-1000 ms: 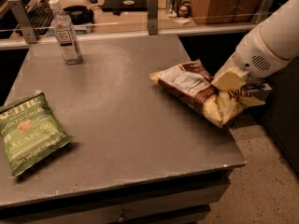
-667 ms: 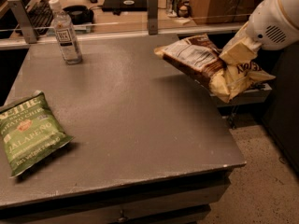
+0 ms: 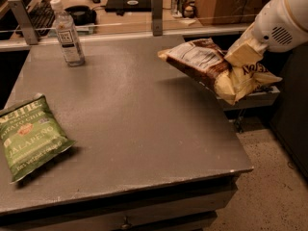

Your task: Move brown chip bag near blue plastic bottle

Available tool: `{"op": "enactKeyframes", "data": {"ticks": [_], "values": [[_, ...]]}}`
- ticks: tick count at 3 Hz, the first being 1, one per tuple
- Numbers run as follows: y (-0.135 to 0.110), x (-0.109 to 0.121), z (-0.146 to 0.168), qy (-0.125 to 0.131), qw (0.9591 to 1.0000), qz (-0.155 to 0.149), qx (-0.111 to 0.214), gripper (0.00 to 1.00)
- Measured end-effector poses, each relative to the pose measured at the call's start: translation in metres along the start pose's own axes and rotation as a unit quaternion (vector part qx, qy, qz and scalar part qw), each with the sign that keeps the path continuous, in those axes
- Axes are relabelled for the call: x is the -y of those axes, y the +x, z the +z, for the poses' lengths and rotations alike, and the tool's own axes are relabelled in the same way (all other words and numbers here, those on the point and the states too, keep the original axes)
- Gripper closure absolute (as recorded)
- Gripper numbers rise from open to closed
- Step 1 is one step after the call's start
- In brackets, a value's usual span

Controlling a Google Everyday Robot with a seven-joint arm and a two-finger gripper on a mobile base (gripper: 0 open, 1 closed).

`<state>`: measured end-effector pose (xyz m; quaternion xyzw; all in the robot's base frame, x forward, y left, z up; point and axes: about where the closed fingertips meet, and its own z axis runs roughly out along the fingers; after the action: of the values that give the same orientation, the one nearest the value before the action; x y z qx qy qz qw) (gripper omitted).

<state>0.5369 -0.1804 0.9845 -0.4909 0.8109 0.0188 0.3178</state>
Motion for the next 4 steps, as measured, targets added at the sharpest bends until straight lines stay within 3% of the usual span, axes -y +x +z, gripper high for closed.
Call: {"op": "enactKeyframes", "data": {"ticks": [1,2,4], "values": [[-0.026,0.016,0.023,0.009,0.9995,0.014,0.028,1.00],[-0.067,0.036,0.056,0.023,0.9980,0.027,0.052,1.00],[-0.147,0.054,0.132,0.041,0.9969,0.041,0.054,1.00]]}}
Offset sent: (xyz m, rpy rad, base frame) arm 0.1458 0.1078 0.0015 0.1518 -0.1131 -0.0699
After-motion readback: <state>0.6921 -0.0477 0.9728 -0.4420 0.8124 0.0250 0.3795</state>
